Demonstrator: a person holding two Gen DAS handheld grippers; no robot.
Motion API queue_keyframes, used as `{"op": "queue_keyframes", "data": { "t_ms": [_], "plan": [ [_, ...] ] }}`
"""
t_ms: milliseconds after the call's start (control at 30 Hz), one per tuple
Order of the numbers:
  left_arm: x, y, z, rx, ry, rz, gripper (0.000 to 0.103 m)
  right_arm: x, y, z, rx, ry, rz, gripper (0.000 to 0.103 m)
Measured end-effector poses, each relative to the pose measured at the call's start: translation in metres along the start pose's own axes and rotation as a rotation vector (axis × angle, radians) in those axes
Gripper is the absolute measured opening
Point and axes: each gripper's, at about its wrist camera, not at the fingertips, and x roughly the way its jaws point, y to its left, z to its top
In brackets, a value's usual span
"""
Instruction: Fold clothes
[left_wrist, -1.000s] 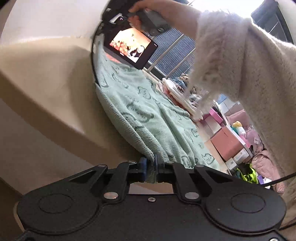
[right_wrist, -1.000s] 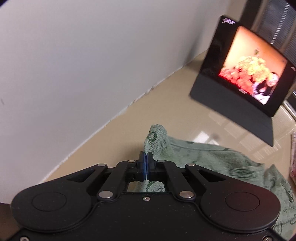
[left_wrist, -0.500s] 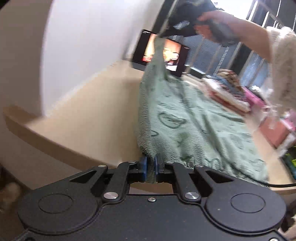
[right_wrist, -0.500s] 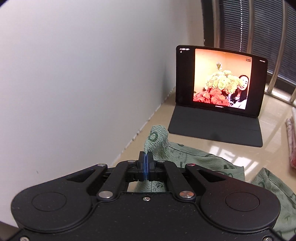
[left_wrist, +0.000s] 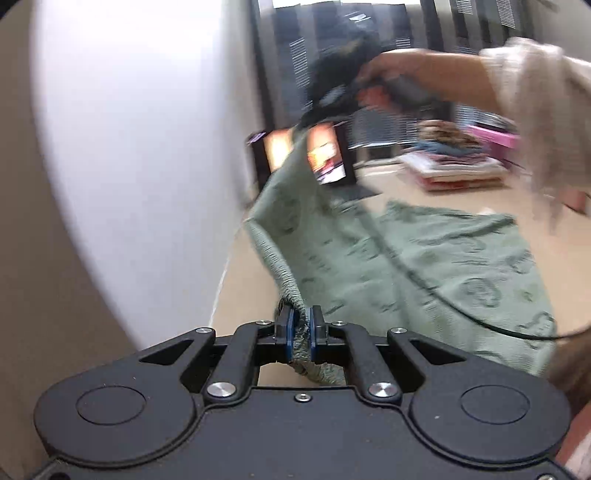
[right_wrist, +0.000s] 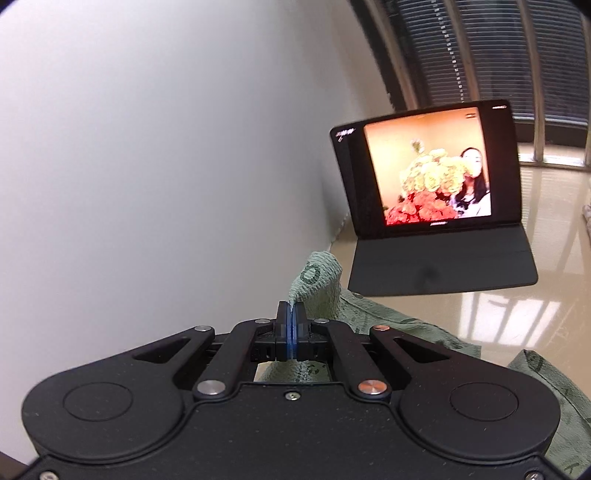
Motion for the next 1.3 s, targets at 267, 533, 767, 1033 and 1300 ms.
{"op": "queue_keyframes", "data": {
  "t_ms": [267, 533, 767, 1033, 1300],
  "plan": [
    [-0.008, -0.088, 0.009, 0.287, -0.002, -0.199, 0.008, -0.074, -0.069, 0.007, 0.092, -0.071, 0.025, 0.000],
    [-0.008, -0.134, -0.013, 0.444, 0.004, -0.188, 0.008, -0.146, -0.156, -0.033, 0.158, -0.101, -0.053, 0.000],
    [-0.006, -0.164, -0.035, 0.506, 0.046, -0.210, 0.007, -0.184, -0.226, -0.089, 0.246, -0.093, -0.060, 0.000],
    [0.003, -0.184, -0.062, 0.548, 0.105, -0.210, 0.007, -0.198, -0.283, -0.159, 0.358, -0.086, -0.050, 0.000],
    [-0.007, -0.187, -0.062, 0.538, 0.062, -0.164, 0.007, -0.204, -0.314, -0.207, 0.456, -0.105, -0.004, 0.000]
  ]
}}
